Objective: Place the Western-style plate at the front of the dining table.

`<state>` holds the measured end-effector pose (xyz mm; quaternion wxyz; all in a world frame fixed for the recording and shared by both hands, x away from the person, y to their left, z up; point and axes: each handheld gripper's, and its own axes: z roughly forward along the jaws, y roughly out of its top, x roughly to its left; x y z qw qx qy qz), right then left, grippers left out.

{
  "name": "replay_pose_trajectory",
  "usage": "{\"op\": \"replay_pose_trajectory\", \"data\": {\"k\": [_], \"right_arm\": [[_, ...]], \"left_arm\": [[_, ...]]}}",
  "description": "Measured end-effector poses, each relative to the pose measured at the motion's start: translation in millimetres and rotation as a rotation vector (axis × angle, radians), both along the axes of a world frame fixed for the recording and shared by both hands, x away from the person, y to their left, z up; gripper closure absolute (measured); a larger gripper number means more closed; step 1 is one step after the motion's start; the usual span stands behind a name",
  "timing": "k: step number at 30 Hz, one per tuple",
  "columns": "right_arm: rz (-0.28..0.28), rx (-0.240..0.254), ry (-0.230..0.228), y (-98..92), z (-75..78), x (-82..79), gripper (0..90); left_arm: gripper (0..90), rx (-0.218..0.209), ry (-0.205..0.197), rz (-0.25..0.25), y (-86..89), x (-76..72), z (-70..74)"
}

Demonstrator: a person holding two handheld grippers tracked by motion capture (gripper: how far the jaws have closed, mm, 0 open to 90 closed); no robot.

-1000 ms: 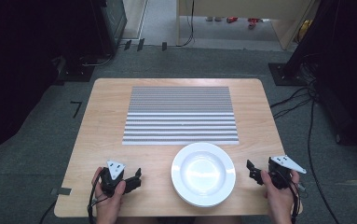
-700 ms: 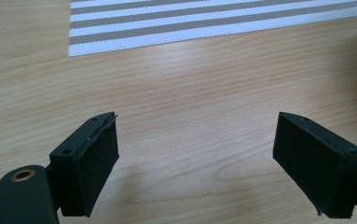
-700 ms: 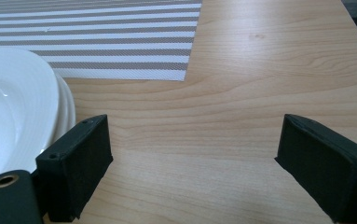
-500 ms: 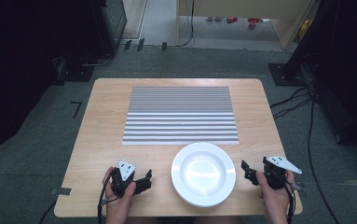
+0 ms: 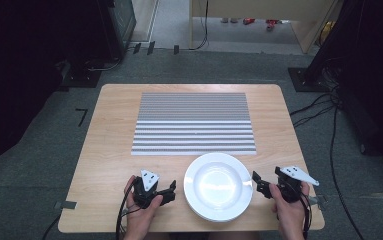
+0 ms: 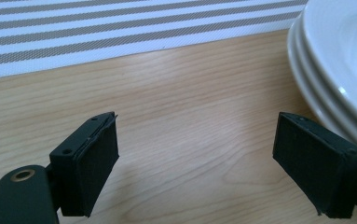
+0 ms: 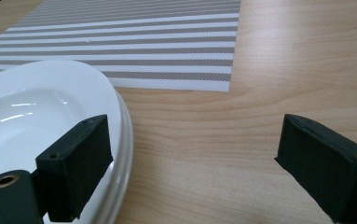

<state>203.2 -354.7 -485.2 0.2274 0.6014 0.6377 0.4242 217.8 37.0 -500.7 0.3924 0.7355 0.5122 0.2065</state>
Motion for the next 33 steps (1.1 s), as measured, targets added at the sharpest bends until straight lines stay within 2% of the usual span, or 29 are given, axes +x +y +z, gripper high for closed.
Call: {"op": "replay_pose_trajectory", "data": {"k": [1,3,7,9,11,12,13,14,15,19,21,23,26,28,30,33], "right_arm": [[0.007,0.003,-0.002,1.8,1.9,0.6,9.9],[0.029,0.049,-0.003,4.9,7.5,2.9,10.0],[0.041,0.048,-0.005,9.9,12.4,6.5,10.1],[0.044,0.050,0.008,13.5,13.2,8.2,10.2],[0.020,0.067,0.022,16.8,13.7,10.8,15.7],[0.020,0.067,0.022,16.8,13.7,10.8,15.7],[-0.008,0.102,0.058,17.9,13.4,14.8,17.0],[-0.008,0.102,0.058,17.9,13.4,14.8,17.0],[-0.034,0.119,0.068,20.3,14.3,18.4,19.8],[-0.049,0.099,0.046,25.7,15.1,19.5,21.8],[-0.062,0.078,0.036,28.5,10.7,17.7,29.2],[-0.064,0.081,0.042,28.2,8.5,17.0,30.9],[-0.027,0.079,0.028,21.4,2.5,11.9,41.0],[-0.016,0.092,0.015,18.7,1.5,9.6,45.4],[-0.015,0.127,0.013,17.0,1.5,8.3,47.9],[-0.005,0.153,0.013,16.0,-1.4,8.1,49.7]], "left_arm": [[14.4,-0.007,-0.002,-0.002,-1.2,0.8,1.5],[14.4,-0.023,-0.005,-0.009,-3.8,3.1,5.8],[14.4,-0.043,-0.005,-0.012,-5.3,5.0,8.5],[14.4,-0.061,-0.008,-0.017,-7.2,6.7,11.3],[14.4,-0.071,-0.009,-0.021,-10.6,8.7,14.5],[14.4,-0.071,-0.009,-0.021,-10.6,8.7,14.5],[14.4,-0.083,-0.013,-0.025,-15.3,10.4,18.4],[14.4,-0.083,-0.013,-0.025,-15.3,10.4,18.4],[14.4,-0.090,-0.014,-0.035,-20.4,12.0,22.0],[14.5,-0.099,-0.008,-0.044,-28.8,13.6,24.4],[14.5,-0.087,0.000,-0.064,-37.3,12.9,23.1],[14.6,-0.081,0.004,-0.073,-39.3,12.2,22.1],[15.2,-0.079,0.026,-0.098,-44.0,11.1,19.0],[15.9,-0.077,0.032,-0.109,-45.6,10.9,17.9],[17.0,-0.081,0.034,-0.116,-47.0,10.9,16.6],[24.3,-0.089,0.038,-0.113,-48.5,11.2,14.4]]}}
